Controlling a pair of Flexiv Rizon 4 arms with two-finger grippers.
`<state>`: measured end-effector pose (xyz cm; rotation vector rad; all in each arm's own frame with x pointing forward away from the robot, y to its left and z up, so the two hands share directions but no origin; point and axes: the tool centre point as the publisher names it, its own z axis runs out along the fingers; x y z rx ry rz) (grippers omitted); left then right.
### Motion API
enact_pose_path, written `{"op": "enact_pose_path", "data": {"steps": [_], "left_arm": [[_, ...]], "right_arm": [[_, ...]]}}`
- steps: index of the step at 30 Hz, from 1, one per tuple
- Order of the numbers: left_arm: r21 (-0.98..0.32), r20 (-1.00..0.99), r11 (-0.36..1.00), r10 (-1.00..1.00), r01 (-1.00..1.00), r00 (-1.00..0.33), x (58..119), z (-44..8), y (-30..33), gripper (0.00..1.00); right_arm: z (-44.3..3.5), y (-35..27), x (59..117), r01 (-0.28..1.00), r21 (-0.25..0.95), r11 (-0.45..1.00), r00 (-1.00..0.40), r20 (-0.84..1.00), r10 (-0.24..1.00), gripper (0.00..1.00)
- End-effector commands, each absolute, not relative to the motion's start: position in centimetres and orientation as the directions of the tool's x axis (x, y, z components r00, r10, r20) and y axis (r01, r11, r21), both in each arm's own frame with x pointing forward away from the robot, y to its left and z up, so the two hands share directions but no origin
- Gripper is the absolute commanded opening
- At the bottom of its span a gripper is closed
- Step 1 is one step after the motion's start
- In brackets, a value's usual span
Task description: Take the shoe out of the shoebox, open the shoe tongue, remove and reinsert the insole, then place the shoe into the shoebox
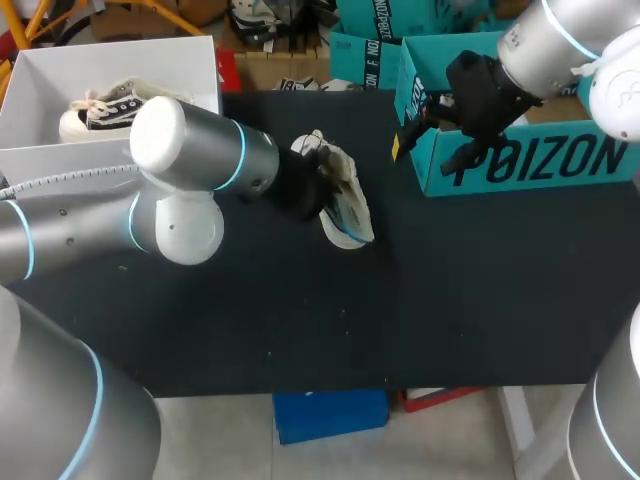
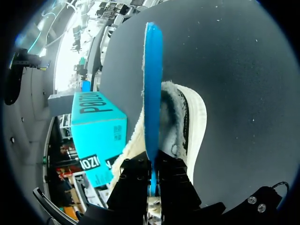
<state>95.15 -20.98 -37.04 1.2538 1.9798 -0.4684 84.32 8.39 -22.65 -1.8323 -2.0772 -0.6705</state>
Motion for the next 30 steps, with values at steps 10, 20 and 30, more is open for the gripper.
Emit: {"op": "enact_pose_path", "data": {"steps": [10, 20, 30], "left_arm": [[0.073, -0.882, 0.414, 0.452, 0.907, -0.135, 88.9, -34.7, -18.0, 0.00], [0.094, -0.957, 0.399, 0.288, 0.912, -0.027, 86.3, -34.0, -17.0, 0.00], [0.069, -0.995, 0.396, 0.093, 0.916, 0.035, 85.4, -33.3, -16.6, 0.00]], "right_arm": [[-22.7, 8.5, 84.3, 0.985, 0.150, 0.082, -0.148, 0.504, 0.851, 1.00], [-22.6, 9.1, 84.2, 0.984, 0.171, 0.046, -0.139, 0.584, 0.800, 1.00], [-22.7, 10.7, 84.1, 0.980, 0.197, 0.035, -0.160, 0.665, 0.729, 1.00]]}}
